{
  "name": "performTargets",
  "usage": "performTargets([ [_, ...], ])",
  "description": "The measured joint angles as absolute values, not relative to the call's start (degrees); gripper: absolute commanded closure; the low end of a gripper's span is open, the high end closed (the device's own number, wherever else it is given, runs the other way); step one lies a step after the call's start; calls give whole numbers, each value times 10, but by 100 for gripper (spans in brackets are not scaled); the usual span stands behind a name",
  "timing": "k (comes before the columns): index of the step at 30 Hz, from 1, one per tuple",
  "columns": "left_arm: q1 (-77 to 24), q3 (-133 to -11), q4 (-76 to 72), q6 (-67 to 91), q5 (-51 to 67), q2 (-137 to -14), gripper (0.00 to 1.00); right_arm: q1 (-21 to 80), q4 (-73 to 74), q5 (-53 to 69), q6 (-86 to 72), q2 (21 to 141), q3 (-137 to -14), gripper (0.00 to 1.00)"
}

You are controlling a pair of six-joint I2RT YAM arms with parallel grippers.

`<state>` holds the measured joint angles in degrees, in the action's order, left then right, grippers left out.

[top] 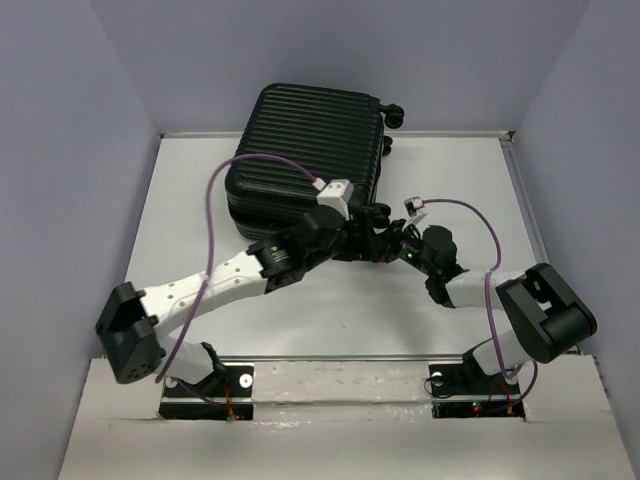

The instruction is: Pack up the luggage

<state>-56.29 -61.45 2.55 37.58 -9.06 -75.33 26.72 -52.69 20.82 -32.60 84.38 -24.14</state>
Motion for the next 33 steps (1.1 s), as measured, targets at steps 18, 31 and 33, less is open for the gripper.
performTargets([
  [18,-573,-720,-50,355,-140,-918,29,267,-549,204,-343,808,-197,93],
  [31,-571,-730,-62,364,-201,-980,31,267,-536,225,-351,795,-177,93],
  [33,-573,-736,-63,364,-201,-992,34,267,-536,225,-354,795,-177,87],
])
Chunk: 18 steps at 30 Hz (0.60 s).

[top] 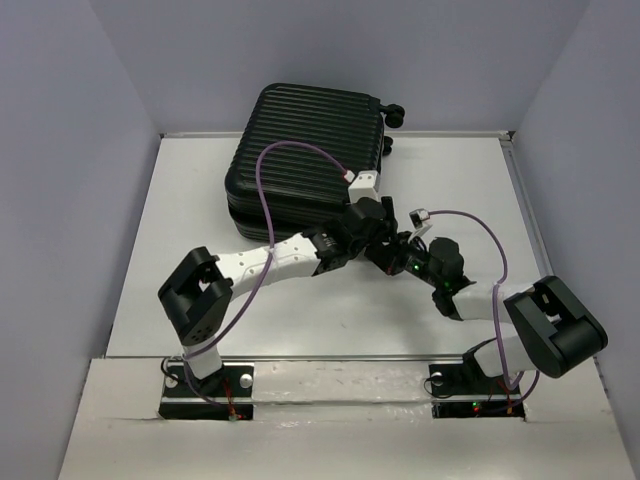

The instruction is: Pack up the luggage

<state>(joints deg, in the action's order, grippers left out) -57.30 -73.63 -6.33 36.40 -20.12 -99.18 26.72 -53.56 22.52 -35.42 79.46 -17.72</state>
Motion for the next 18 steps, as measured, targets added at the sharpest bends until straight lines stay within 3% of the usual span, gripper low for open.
performTargets([
  [3,-573,-738,-67,364,-201,-995,37,267,-536,221,-356,795,-176,60],
  [7,-571,-741,-72,365,-205,-995,41,265,-527,211,-341,795,-176,43],
  [18,-569,-741,-75,364,-211,-995,63,258,-534,248,-293,847,-208,40],
])
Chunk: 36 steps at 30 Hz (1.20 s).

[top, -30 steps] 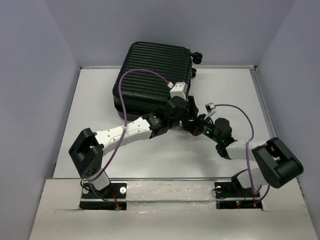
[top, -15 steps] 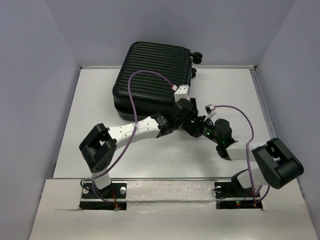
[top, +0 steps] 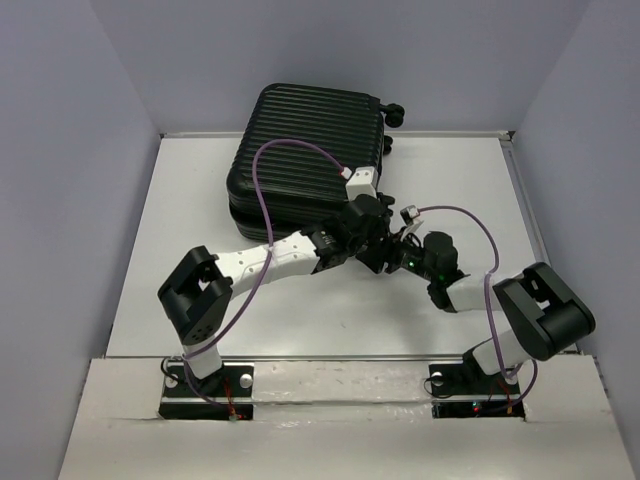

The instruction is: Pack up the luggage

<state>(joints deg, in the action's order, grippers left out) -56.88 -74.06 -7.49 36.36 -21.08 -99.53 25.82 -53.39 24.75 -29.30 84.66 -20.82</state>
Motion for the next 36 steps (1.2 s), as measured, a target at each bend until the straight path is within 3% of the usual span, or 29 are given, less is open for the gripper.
performTargets([
  [12,-569,-742,-88,357,-211,-995,90,255,-593,225,-266,882,-217,42],
  [21,-569,-743,-88,349,-212,-995,94,251,-616,139,-246,850,-216,39],
  [30,-568,-744,-87,344,-214,-996,94,248,-622,140,-242,894,-235,41],
  [36,-568,-745,-88,341,-213,-997,94,248,-659,140,-257,884,-201,16],
])
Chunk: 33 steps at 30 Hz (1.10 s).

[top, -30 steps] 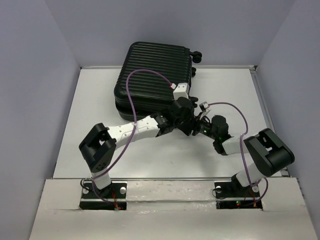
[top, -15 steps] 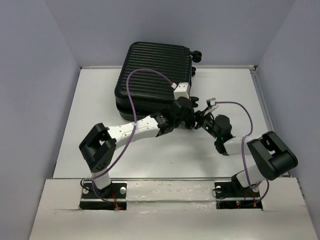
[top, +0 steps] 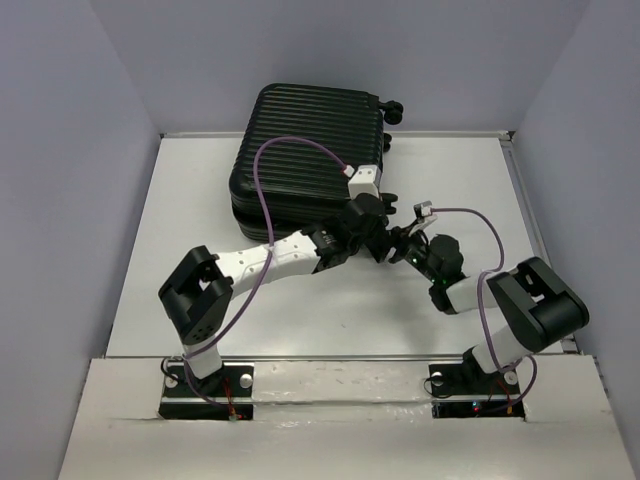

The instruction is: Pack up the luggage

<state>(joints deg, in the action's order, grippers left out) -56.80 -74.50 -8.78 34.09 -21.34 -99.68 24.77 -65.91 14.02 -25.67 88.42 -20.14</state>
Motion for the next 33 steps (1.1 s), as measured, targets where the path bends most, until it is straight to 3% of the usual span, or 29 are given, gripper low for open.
performTargets([
  [4,-569,-746,-90,339,-212,-997,94,248,-661,141,-263,849,-166,21],
  [8,-569,-746,-91,339,-211,-997,94,248,-643,146,-249,829,-187,37],
  [10,-569,-746,-91,339,-212,-997,94,248,-635,151,-240,835,-204,39],
  [20,-561,-747,-92,333,-220,-997,94,238,-604,191,-234,902,-261,40],
  [25,-562,-752,-92,333,-216,-997,94,236,-619,194,-241,912,-261,46],
  [29,-562,-756,-92,332,-217,-1001,94,236,-644,200,-255,933,-262,35],
  [31,-561,-758,-91,330,-219,-1002,94,236,-645,200,-260,940,-261,35],
  [33,-561,-758,-91,330,-219,-1005,94,237,-646,201,-263,945,-255,41],
])
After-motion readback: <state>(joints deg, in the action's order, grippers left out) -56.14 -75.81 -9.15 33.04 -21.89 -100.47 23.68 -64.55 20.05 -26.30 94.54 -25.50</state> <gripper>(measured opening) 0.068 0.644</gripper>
